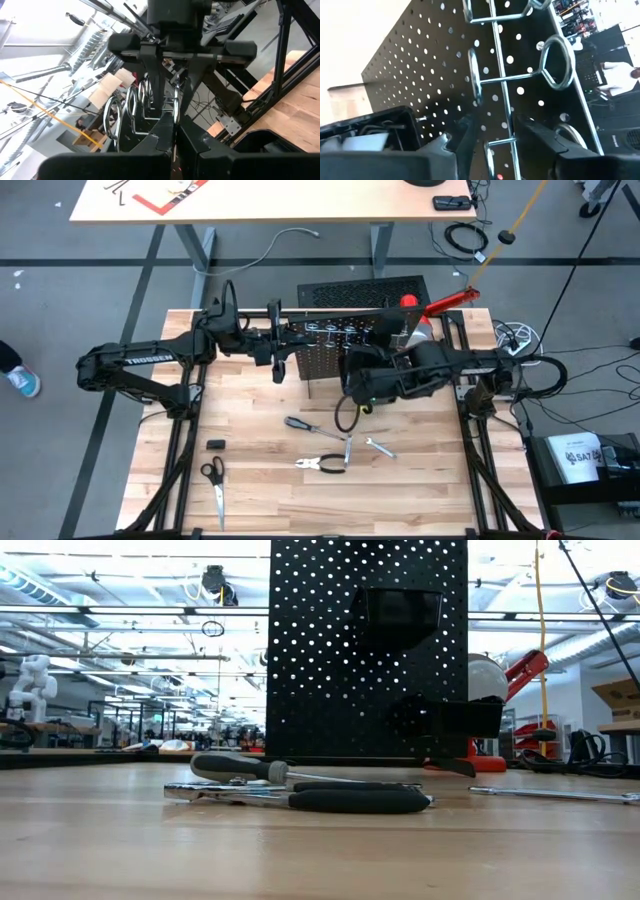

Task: Hang tools onto peg board
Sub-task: Adjust the pegboard

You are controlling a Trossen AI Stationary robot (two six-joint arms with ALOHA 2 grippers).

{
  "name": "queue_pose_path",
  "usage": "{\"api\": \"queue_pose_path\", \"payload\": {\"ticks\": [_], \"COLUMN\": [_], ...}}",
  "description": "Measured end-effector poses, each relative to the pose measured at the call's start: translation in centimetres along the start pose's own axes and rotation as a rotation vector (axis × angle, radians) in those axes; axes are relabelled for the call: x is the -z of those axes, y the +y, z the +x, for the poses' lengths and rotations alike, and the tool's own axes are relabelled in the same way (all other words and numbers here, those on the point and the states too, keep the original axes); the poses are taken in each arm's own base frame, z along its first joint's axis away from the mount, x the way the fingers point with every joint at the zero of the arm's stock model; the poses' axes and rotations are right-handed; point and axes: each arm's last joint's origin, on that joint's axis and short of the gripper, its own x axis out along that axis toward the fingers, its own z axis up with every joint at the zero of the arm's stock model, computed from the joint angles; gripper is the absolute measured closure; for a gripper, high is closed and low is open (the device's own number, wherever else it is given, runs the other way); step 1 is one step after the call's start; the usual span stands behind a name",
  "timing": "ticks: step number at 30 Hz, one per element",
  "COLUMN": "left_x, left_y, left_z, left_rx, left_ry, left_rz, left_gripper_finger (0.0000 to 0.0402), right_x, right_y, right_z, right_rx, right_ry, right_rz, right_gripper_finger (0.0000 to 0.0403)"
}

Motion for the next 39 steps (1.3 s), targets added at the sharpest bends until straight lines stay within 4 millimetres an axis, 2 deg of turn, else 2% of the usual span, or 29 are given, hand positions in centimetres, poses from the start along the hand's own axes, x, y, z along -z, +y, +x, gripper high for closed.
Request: {"api": "queue_pose_path", "payload": {"ticks": [14,27,31,35,39], "left_x": [0.0,0.0,0.0,0.0,0.0], "left_y": [0.0,0.0,0.0,0.0,-0.1], "left_z": [0.0,0.0,0.0,0.0,-0.1], "left_rx": [-0.001,0.008,0.009,0.013,0.020], "left_ry": [0.007,0.004,0.000,0.002,0.004], "left_rz": [0.000,0.000,-0.001,-0.003,-0.004], "left_gripper_finger": [0.0391,0.0391,0.0391,0.0391,0.0391], "right_x": [-0.1,-0.2,-0.2,-0.2,0.0], "right_y": [-0.4,0.0,0.4,0.9,0.9], "right_z": [1.6,1.0,0.3,-0.8,-1.9], "right_rx": [0.056,0.055,0.060,0.101,0.097], "right_ry": [0.039,0.025,0.006,-0.025,-0.054], "right_rz": [-0.045,-0.131,-0.156,-0.208,-0.180], "right_gripper_finger": [0.0395,0.0402,0.0385,0.0331,0.0269]}}
